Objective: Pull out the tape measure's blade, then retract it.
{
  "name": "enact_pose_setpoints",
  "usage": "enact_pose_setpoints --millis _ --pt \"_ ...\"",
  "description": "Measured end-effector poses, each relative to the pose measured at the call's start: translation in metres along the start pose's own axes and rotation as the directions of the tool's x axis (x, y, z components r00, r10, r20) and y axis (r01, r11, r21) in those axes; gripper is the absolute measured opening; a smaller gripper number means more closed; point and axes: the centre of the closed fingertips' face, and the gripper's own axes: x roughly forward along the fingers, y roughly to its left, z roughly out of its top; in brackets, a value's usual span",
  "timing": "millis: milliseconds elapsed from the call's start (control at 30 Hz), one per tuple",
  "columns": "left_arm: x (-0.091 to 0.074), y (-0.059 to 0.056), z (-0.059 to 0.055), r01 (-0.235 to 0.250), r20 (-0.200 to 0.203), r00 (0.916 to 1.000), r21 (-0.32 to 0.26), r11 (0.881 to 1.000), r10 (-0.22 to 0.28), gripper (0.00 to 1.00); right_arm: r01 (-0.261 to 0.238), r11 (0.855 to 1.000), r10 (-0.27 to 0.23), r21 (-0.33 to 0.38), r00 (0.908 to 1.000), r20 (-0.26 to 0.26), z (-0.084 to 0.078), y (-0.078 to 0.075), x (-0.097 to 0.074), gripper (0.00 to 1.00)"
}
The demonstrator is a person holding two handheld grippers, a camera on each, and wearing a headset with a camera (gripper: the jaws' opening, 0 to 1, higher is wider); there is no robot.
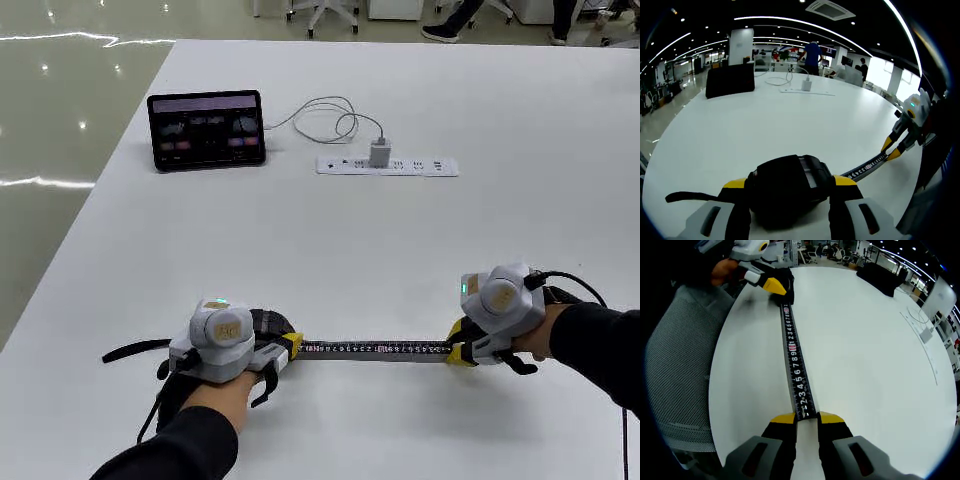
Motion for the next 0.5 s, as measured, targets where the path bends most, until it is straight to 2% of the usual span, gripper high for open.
enact_pose_setpoints --millis 500 --pt "0.0007 0.0003 0.0002 0.003 -0.001 1.0 -0.002 1.0 -0.003 0.59 -0.016 0.999 0.017 -0.043 0.9998 0.006 0.0103 0.0022 0.0042 0.11"
